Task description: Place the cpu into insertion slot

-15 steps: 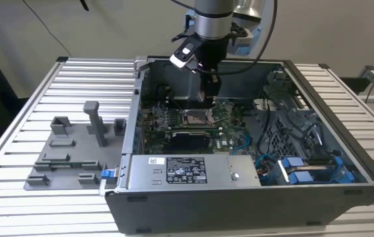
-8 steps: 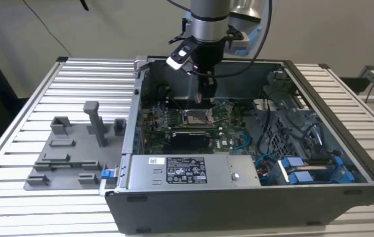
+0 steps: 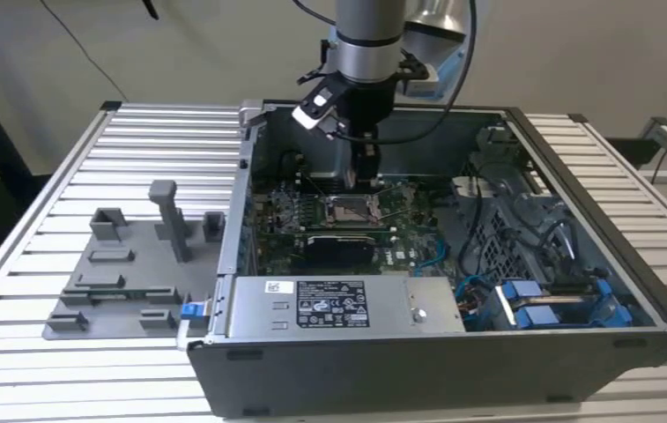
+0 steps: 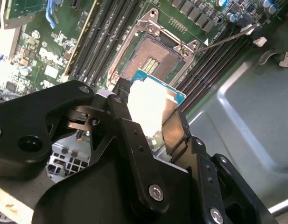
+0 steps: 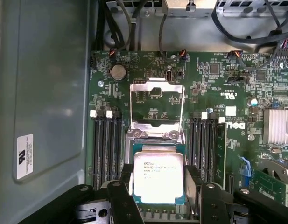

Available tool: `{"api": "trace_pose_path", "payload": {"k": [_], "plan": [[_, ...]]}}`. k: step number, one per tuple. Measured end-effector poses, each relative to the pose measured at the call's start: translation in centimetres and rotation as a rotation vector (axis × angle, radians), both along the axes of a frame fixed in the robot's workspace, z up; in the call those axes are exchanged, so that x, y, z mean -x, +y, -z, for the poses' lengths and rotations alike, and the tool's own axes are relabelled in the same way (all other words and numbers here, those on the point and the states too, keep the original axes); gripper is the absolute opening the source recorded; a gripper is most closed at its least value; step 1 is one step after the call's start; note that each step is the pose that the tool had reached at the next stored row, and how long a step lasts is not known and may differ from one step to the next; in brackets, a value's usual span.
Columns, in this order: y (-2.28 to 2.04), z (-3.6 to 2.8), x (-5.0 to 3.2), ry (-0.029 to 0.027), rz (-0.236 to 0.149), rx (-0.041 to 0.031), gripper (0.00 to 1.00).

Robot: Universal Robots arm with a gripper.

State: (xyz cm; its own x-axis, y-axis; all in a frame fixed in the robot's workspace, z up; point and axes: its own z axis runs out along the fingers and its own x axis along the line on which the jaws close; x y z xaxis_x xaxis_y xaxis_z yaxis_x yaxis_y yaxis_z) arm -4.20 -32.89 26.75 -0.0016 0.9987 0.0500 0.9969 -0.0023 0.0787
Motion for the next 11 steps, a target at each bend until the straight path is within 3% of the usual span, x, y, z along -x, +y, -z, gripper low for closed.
{"api": "trace_pose_path", "payload": {"k": [11], "plan": [[0.34, 1.82, 0.59, 0.0, 0.04, -0.001, 0.54]]}}
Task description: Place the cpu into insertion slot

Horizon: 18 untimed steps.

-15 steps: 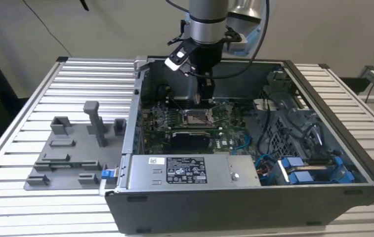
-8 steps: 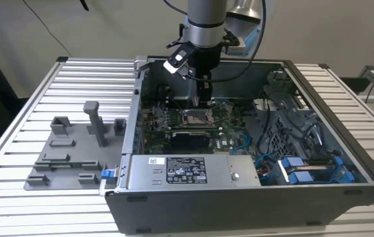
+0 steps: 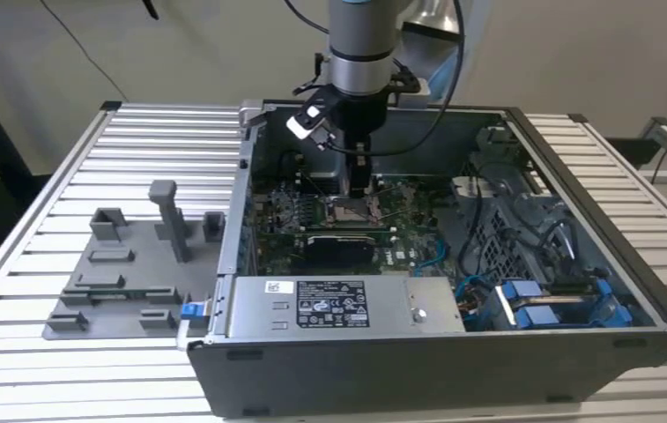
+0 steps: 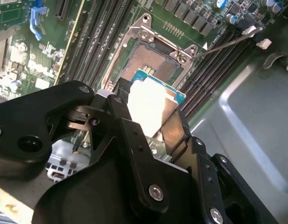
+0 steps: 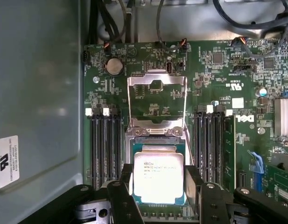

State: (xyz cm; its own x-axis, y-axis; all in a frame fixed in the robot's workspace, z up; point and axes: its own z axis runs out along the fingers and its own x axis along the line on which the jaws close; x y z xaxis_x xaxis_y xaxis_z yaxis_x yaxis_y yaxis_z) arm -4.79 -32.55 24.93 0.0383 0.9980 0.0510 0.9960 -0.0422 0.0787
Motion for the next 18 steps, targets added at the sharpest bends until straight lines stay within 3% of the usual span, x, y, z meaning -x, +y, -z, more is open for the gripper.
{"api": "trace_pose_path", "payload": {"k": [7, 12, 18], "plan": [[0.06, 1.27, 0.04, 0.0001, 0.004, -0.0008, 0.54], [0.49, 2.05, 0.06, -0.0001, 0.003, -0.0068, 0.54], [0.5, 2.99, 0.38, -0.0001, 0.003, -0.0088, 0.54]]}}
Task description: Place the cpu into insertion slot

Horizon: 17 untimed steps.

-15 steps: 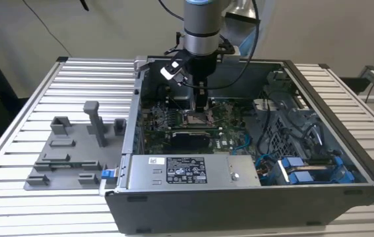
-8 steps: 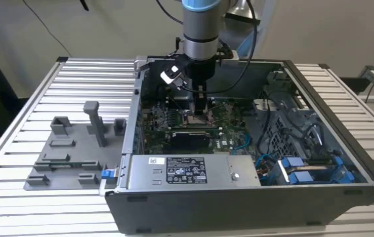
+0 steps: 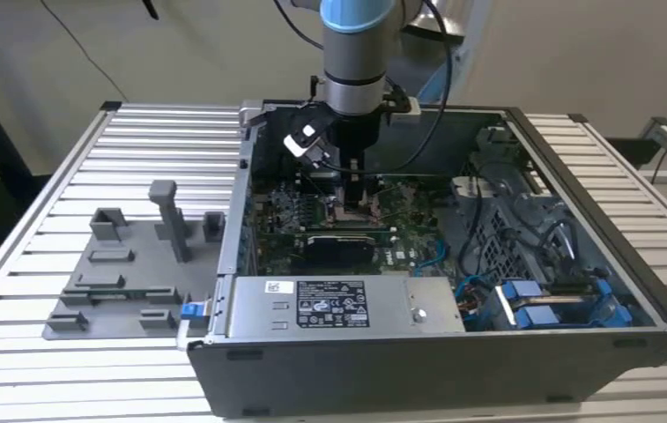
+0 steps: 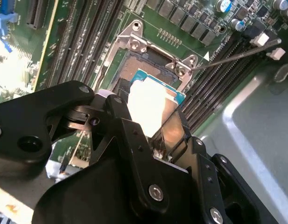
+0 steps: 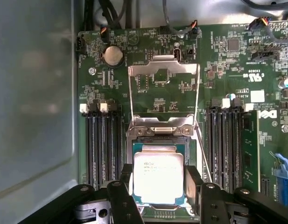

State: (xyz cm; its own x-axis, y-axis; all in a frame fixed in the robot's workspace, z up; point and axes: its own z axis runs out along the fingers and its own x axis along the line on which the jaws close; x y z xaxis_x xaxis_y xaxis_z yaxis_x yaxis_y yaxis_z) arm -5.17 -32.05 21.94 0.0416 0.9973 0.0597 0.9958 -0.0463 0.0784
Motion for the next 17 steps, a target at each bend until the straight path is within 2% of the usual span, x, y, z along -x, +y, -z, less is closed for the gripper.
{"api": "trace_pose_path", "payload": {"k": [10, 17], "plan": [[-0.01, 1.2, 0.0, 0.0001, 0.0, -0.0005, 0.54], [-0.05, 1.49, 0.01, 0.0002, 0.0, -0.0004, 0.54]]}}
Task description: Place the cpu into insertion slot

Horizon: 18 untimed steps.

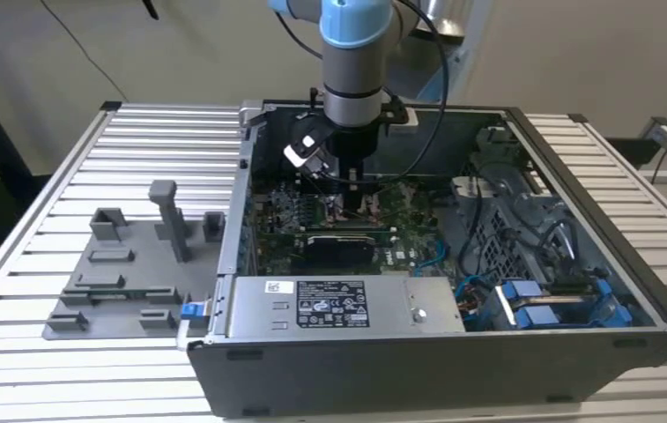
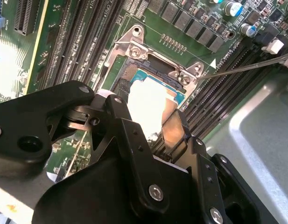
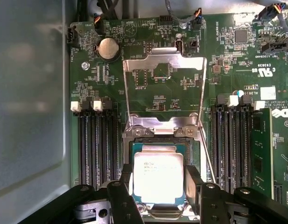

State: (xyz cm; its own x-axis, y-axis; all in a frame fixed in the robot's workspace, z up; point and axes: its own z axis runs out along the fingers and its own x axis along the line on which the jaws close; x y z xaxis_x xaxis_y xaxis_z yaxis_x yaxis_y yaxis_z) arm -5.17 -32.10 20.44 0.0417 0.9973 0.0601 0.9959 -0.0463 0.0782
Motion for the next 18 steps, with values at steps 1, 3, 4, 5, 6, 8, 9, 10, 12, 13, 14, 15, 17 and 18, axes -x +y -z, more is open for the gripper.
{"api": "trace_pose_path", "payload": {"k": [1, 3, 4, 5, 6, 8, 9, 10, 12, 13, 14, 15, 17, 18], "plan": [[0.0, 0.0, 0.0, 0.0001, 0.0, 0.0001, 0.54], [-0.08, 0.01, 0.0, -0.0001, 0.0, -0.0001, 0.54], [-0.16, 0.01, 0.0, 0.0, 0.0, -0.0001, 0.54], [-0.24, 0.01, 0.0, 0.0, 0.0, 0.0, 0.54], [-0.29, 0.02, 0.0, 0.0, 0.0, 0.0, 0.54], [-0.41, 0.04, 0.0, 0.0, 0.0, -0.0001, 0.54], [-0.43, 0.06, 0.0, -0.0001, 0.0, -0.0002, 0.54], [-0.45, 0.09, 0.0, -0.0001, 0.0, -0.0002, 0.54], [-0.48, 0.14, 0.0, -0.0001, 0.0, -0.0001, 0.54], [-0.49, 0.17, 0.0, 0.0, 0.0, 0.0, 0.54], [-0.5, 0.21, 0.0, 0.0, 0.0, 0.0, 0.54], [-0.52, 0.24, 0.0, 0.0, 0.0, 0.0001, 0.54], [-0.56, 0.3, 0.0, 0.0, 0.0, 0.0, 0.54], [-0.58, 0.35, 0.0, -0.0001, 0.0, -0.0001, 0.54]]}}
